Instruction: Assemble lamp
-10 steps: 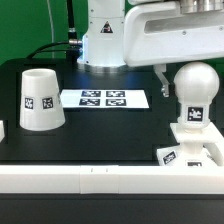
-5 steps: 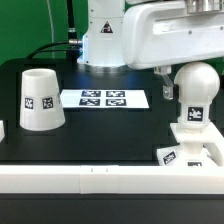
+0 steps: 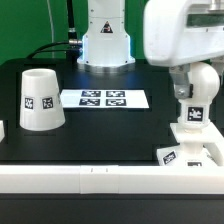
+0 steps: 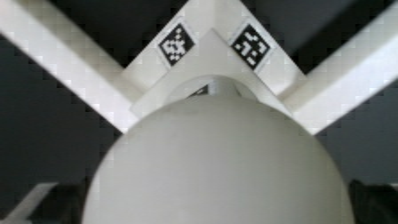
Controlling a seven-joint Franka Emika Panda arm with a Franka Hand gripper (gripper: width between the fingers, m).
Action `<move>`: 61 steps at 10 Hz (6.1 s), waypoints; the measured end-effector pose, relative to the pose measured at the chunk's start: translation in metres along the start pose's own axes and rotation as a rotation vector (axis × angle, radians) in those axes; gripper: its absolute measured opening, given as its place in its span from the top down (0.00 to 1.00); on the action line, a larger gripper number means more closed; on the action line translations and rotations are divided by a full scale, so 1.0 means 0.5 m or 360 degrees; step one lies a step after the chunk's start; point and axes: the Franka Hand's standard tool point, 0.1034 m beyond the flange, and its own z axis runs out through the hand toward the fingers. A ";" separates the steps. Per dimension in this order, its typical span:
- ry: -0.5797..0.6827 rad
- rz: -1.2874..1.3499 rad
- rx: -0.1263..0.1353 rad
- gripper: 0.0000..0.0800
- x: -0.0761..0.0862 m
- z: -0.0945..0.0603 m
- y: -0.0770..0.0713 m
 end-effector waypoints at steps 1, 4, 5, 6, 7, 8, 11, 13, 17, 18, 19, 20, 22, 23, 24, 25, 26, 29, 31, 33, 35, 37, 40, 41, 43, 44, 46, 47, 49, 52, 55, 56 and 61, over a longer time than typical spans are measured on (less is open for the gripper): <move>-0.0005 -0.0095 -0.0003 0.13 0.001 0.001 -0.003; -0.0032 -0.0537 -0.0030 0.13 0.002 0.001 -0.003; -0.0040 -0.0654 -0.0035 0.13 0.001 0.001 -0.001; -0.0043 -0.0760 -0.0035 0.13 -0.001 0.001 0.000; -0.0045 -0.0818 -0.0034 0.13 -0.003 0.001 0.002; -0.0047 -0.0891 -0.0032 0.13 -0.004 0.002 0.003; -0.0053 -0.1117 -0.0027 0.13 -0.010 0.003 0.007; -0.0068 -0.1319 -0.0030 0.13 -0.011 0.004 0.008; -0.0069 -0.1361 -0.0028 0.28 -0.013 0.005 0.009; -0.0069 -0.1320 -0.0028 0.28 -0.013 0.005 0.009; -0.0070 -0.1277 -0.0023 0.28 -0.013 0.006 0.009; -0.0088 -0.1111 0.0001 0.28 -0.014 0.006 0.011; -0.0111 -0.0737 0.0017 0.28 -0.010 0.007 0.012; -0.0128 -0.0614 0.0028 0.28 -0.010 0.007 0.014; -0.0147 -0.0385 0.0057 0.28 -0.011 0.006 0.014; -0.0157 -0.0223 0.0072 0.28 -0.012 0.004 0.018; -0.0160 -0.0143 0.0068 0.28 -0.013 0.006 0.020; -0.0166 0.0275 0.0050 0.28 -0.009 0.010 0.014; -0.0170 0.0519 0.0039 0.28 -0.008 0.010 0.012; -0.0172 0.0655 0.0032 0.28 -0.008 0.010 0.012; -0.0172 0.0877 0.0029 0.28 -0.008 0.010 0.010; -0.0168 0.1311 0.0050 0.28 -0.010 0.010 0.011; -0.0174 0.1782 0.0035 0.28 -0.010 0.012 0.012; -0.0180 0.1969 0.0025 0.28 -0.010 0.013 0.011; -0.0185 0.2261 0.0068 0.28 -0.012 0.014 0.013; -0.0190 0.2362 0.0084 0.28 -0.013 0.014 0.014; -0.0212 0.2658 0.0118 0.28 -0.012 0.015 0.013; -0.0222 0.2745 0.0130 0.28 -0.013 0.015 0.013; -0.0234 0.2862 0.0124 0.28 -0.010 0.016 0.008; -0.0229 0.2778 0.0128 0.14 -0.010 0.016 0.007; -0.0217 0.2291 0.0150 0.13 -0.007 0.011 0.005; -0.0205 0.2091 0.0158 0.13 -0.003 0.010 0.000; -0.0143 0.1321 0.0177 0.13 0.004 0.012 -0.005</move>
Offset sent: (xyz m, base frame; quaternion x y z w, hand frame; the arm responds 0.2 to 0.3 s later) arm 0.0002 0.0055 0.0050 -0.0049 -0.0099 -0.2452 0.9694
